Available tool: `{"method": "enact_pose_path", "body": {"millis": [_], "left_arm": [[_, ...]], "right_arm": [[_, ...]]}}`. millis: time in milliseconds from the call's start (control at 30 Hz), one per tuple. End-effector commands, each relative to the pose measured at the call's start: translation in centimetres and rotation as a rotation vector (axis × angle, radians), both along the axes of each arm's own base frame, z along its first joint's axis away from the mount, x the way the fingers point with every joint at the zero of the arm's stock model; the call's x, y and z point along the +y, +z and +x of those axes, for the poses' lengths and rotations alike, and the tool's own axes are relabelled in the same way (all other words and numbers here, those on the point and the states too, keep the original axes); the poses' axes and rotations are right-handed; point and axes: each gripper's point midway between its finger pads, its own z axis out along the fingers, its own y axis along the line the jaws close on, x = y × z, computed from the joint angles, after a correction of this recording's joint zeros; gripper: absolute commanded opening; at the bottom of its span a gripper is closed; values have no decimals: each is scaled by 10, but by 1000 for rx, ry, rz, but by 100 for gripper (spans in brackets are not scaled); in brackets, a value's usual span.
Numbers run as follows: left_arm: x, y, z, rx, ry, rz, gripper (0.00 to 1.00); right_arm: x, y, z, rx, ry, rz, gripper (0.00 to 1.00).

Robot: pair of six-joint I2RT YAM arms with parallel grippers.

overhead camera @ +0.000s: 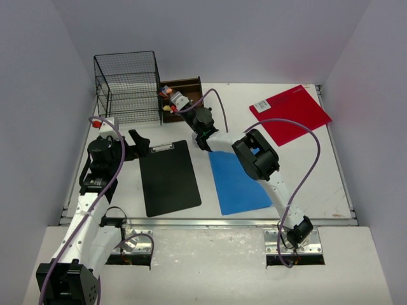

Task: Organize the desk

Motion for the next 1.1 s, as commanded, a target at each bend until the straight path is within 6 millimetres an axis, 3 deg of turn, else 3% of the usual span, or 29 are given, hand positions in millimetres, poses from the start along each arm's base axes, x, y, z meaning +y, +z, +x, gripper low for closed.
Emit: {"method": "enact_pose_path", "body": {"millis": [0,567,900,1000,1067], "left_arm": [[6,23,9,-75,24,0,100],[11,20,13,-61,38,6,100],[11,19,12,-57,39,3,100],[11,19,11,-56,36,3,100],[11,17,11,-51,39,3,100]], "right_arm": [[-16,27,12,-70,-48,64,0],[-13,-36,25,42,-59,13,0],[-10,-72,35,213,-78,-16,0],[-7,-71,36,222,-64,-13,13],[-5,-68,36,226,-53,-9,34]]}}
